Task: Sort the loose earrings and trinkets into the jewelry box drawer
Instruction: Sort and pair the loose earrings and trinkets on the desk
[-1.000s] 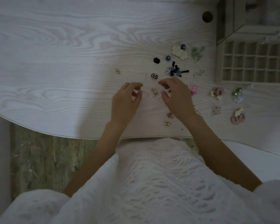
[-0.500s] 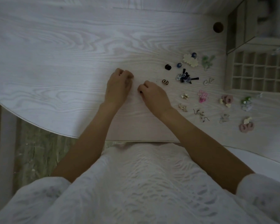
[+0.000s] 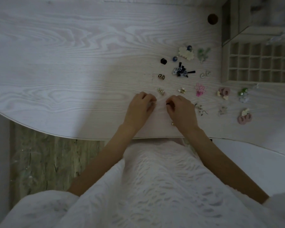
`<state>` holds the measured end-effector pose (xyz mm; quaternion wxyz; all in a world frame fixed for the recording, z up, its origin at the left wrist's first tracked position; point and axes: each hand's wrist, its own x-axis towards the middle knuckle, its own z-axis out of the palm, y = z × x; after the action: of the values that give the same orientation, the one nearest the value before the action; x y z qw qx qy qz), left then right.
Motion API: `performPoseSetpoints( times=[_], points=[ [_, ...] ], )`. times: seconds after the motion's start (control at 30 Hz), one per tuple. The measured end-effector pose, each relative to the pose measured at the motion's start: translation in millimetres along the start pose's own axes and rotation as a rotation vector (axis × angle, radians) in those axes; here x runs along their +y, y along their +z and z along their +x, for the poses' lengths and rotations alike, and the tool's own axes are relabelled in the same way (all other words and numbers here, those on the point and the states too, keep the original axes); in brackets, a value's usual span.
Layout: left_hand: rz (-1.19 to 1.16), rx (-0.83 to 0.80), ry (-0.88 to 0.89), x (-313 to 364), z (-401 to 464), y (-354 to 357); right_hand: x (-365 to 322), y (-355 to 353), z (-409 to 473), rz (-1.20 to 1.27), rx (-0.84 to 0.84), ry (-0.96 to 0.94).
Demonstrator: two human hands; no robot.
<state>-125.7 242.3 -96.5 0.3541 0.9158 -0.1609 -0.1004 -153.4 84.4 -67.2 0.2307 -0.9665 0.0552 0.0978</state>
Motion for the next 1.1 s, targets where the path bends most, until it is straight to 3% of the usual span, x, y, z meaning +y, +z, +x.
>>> performPoseSetpoints(
  times=[0.23,0.77,0.93,1.1],
  points=[
    [-0.022,0.04,-0.105,12.8,-4.9,0.7,-1.6,6.3,-2.9,0.017,0.048,0.018],
    [-0.054,-0.043,-0.156,17.9,-7.3,-2.2,-4.4,7.4,-8.6,0.185,-0.01,0.073],
    [0.054,-0.125,-0.099,19.7,-9.8,-20.2,6.7,-18.6,-21.5,0.147,-0.026,-0.093],
    [0.136,0.03,0.112,64.1,1.1,-23.3,49.3,-59.0,-44.1,0.12,0.094,-0.1]
  ],
)
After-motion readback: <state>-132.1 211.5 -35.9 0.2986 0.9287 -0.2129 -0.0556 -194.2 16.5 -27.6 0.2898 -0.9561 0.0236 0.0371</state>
